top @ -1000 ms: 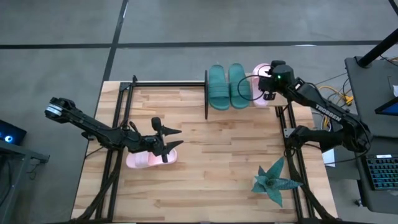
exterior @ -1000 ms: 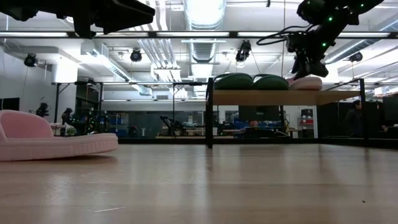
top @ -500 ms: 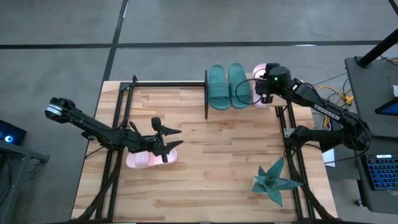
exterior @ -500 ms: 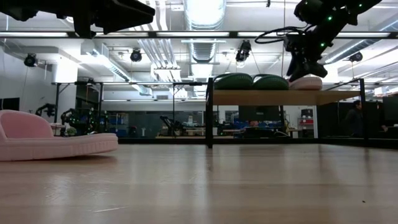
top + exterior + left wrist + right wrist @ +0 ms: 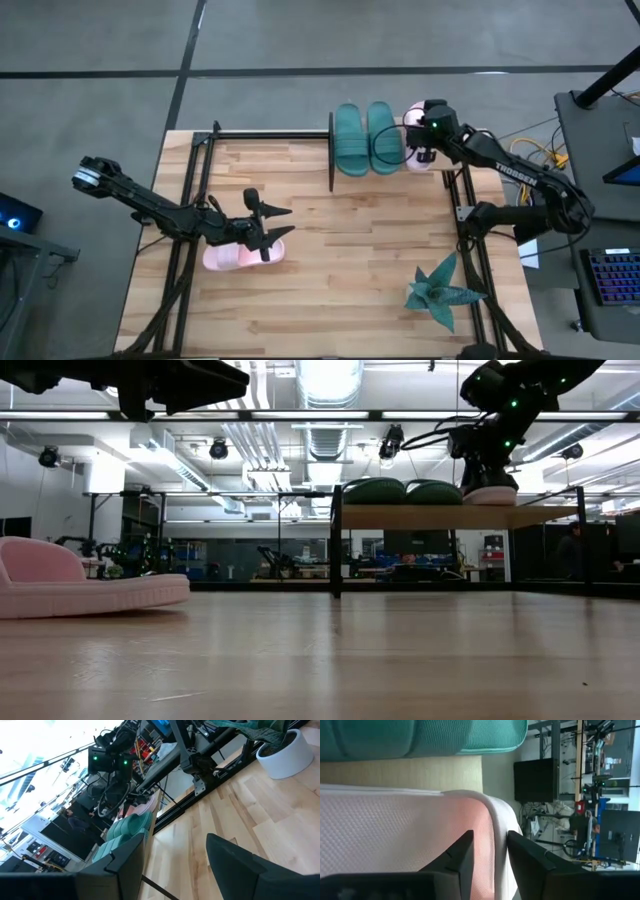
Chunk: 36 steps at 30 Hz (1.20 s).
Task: Pick and place slides into the shelf
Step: Put the top pink slipper on the shelf
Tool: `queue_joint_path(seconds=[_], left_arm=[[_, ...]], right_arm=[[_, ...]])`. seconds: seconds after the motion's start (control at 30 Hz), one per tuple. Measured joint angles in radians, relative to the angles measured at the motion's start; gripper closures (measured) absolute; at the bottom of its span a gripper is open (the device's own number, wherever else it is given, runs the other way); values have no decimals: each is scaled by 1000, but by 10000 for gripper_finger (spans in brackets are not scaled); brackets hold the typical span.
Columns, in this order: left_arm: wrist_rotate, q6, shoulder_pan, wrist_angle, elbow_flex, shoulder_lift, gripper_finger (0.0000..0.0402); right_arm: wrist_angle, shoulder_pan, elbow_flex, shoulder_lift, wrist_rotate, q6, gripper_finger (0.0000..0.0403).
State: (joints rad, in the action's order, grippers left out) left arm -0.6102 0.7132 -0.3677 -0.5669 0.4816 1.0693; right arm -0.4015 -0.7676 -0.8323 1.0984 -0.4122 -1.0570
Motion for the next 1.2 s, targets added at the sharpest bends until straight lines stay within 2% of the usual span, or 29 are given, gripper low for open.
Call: queue_joint_path(seconds=[0.13, 0.27, 0.6, 0.77, 1.03, 1.2], left_arm=[[0, 0, 0, 0, 0, 0, 206], [0, 0, 0, 0, 0, 0, 206], [0, 0, 0, 0, 0, 0, 206], [0, 0, 0, 0, 0, 0, 206], [0, 0, 0, 0, 0, 0, 206], [1, 0, 0, 0, 0, 0, 206]], right_arm=[[9, 4, 4, -25, 13, 2, 308], [24, 4, 4, -51, 77, -2, 321], [12, 4, 4, -49, 80, -25, 375], [13, 4, 4, -49, 79, -44, 359], [17, 4, 4, -49, 79, -66, 299], [17, 4, 4, -36, 65, -88, 292]])
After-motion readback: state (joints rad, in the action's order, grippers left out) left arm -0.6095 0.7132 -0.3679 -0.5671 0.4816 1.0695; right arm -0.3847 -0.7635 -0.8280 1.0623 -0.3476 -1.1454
